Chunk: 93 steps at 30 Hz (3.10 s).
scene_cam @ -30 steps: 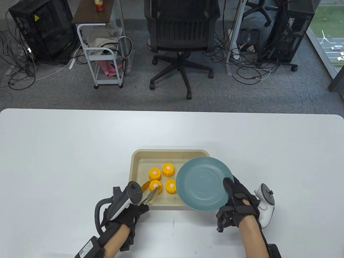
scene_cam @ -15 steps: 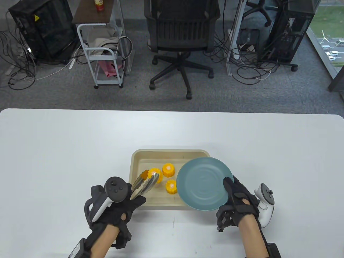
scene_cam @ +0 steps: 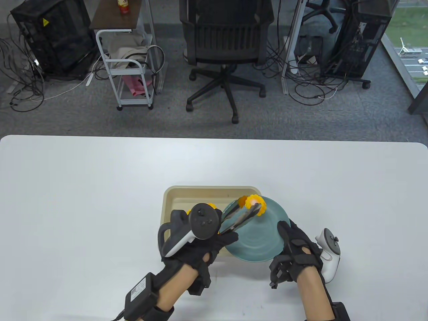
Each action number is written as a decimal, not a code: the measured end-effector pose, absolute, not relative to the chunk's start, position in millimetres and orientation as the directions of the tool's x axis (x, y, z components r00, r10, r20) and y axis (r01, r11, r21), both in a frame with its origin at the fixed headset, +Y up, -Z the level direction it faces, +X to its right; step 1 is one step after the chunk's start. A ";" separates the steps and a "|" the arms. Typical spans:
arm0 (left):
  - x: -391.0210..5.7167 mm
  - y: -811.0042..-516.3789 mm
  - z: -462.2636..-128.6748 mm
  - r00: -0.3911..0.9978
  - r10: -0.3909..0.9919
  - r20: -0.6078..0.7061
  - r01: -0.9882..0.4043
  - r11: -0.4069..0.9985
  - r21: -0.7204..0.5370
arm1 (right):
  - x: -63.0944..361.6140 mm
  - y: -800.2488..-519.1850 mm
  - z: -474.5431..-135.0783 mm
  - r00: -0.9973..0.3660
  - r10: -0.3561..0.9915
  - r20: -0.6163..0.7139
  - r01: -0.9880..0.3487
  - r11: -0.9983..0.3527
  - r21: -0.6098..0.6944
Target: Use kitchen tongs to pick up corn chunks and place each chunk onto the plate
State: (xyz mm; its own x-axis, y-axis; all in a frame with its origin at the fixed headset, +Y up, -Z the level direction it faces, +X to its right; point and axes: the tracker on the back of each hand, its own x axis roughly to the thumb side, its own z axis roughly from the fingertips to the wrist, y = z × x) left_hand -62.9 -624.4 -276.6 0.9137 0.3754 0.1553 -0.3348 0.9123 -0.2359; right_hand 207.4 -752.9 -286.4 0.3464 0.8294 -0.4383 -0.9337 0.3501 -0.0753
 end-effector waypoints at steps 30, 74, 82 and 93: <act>-145.1 -653.6 -308.2 0.909 0.361 -0.208 -0.407 0.875 -0.262 | 210.7 -755.1 -286.5 0.390 0.804 -0.448 -0.916 0.391 -0.096; -174.1 -719.2 -337.5 0.926 0.101 -0.363 -0.288 0.810 -0.511 | 209.2 -759.9 -287.5 0.351 0.807 -0.475 -0.930 0.359 -0.077; -165.7 -644.8 -312.6 0.930 0.268 -0.252 -0.350 0.856 -0.381 | 208.5 -761.3 -287.7 0.359 0.801 -0.479 -0.927 0.366 -0.083; -114.4 -617.7 -275.5 0.940 0.341 0.010 -0.312 0.873 -0.375 | 207.4 -762.7 -286.8 0.407 0.772 -0.488 -0.904 0.417 -0.095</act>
